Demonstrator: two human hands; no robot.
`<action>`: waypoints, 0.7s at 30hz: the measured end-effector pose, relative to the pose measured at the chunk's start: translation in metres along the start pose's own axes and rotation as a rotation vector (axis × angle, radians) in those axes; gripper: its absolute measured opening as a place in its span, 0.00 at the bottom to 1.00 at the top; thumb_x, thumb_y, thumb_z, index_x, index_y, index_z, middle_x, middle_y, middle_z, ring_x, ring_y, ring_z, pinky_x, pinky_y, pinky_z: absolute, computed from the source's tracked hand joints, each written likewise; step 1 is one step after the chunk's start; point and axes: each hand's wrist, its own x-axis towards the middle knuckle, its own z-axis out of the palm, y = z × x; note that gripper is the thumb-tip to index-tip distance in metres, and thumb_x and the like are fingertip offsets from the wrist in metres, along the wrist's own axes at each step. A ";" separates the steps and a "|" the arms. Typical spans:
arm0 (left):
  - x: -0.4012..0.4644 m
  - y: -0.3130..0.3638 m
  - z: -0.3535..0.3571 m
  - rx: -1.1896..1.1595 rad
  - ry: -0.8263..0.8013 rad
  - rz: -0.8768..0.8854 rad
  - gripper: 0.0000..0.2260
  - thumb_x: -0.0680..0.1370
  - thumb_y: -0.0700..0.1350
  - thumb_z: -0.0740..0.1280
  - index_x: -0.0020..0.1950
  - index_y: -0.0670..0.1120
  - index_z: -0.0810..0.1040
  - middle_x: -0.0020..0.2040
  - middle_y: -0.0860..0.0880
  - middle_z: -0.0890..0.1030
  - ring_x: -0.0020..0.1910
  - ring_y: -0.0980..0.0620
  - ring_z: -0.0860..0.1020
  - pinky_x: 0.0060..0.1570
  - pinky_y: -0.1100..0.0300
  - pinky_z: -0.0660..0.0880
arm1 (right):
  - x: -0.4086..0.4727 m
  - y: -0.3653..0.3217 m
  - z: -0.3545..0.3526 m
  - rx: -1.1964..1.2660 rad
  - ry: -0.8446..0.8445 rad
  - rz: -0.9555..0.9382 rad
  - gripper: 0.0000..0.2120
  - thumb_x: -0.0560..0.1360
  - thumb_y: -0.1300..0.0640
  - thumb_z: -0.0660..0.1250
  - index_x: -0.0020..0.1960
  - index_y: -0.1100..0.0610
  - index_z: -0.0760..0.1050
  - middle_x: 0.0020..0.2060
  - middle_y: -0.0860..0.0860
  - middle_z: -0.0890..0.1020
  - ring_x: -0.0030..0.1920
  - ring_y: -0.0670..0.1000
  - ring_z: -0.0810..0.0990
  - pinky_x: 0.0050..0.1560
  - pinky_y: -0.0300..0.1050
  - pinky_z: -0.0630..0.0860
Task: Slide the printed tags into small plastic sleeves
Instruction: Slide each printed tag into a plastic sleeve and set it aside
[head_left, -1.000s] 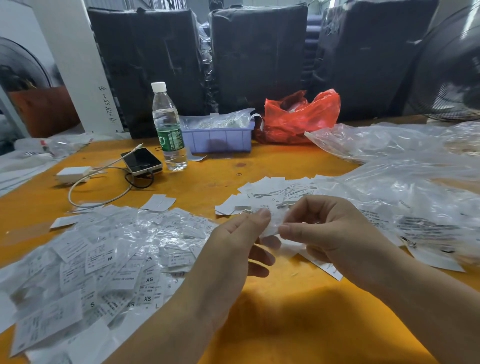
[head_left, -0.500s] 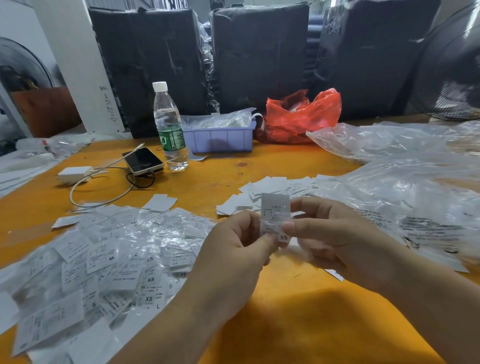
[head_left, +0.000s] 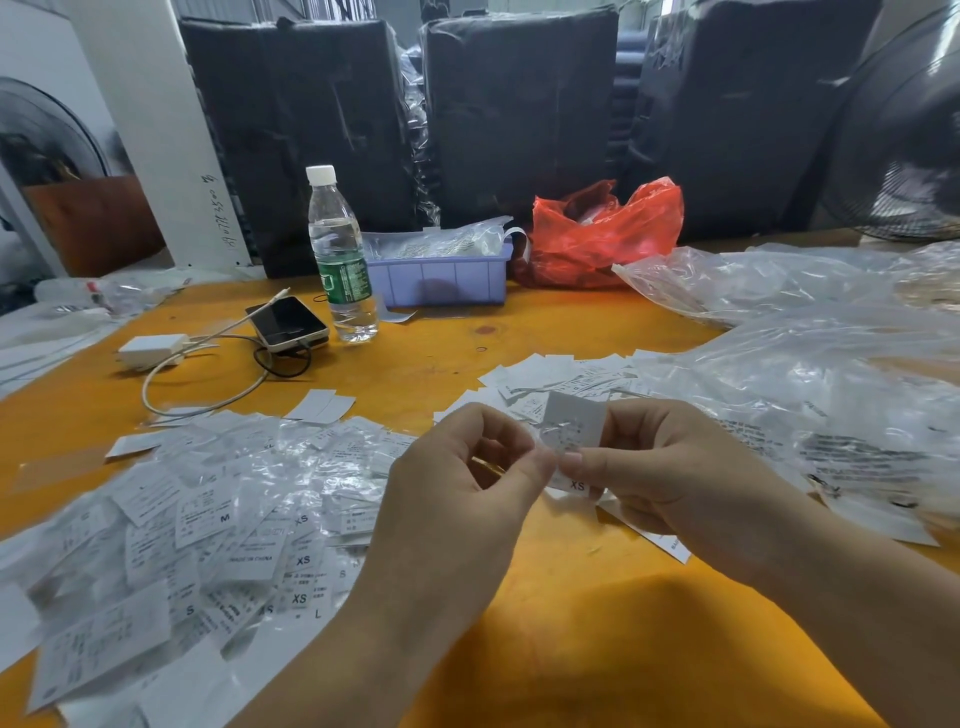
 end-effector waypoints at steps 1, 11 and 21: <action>0.000 0.000 0.000 0.001 -0.005 0.000 0.03 0.74 0.51 0.72 0.41 0.56 0.79 0.35 0.52 0.80 0.30 0.56 0.75 0.29 0.65 0.73 | 0.000 0.000 0.000 -0.012 0.006 -0.003 0.21 0.64 0.59 0.72 0.50 0.74 0.76 0.27 0.58 0.75 0.20 0.46 0.61 0.21 0.36 0.58; 0.005 -0.004 -0.004 -0.130 -0.021 -0.114 0.05 0.76 0.48 0.70 0.41 0.55 0.84 0.29 0.54 0.75 0.27 0.59 0.70 0.28 0.68 0.69 | 0.002 0.002 -0.002 0.032 -0.060 0.010 0.19 0.64 0.60 0.73 0.52 0.68 0.80 0.32 0.58 0.79 0.20 0.42 0.68 0.20 0.33 0.61; 0.008 -0.002 -0.012 -0.082 -0.056 -0.125 0.02 0.74 0.51 0.72 0.41 0.56 0.83 0.37 0.44 0.79 0.30 0.59 0.73 0.29 0.68 0.71 | 0.006 -0.007 -0.027 0.103 0.022 -0.128 0.18 0.62 0.56 0.74 0.51 0.57 0.84 0.31 0.57 0.68 0.23 0.45 0.56 0.22 0.37 0.56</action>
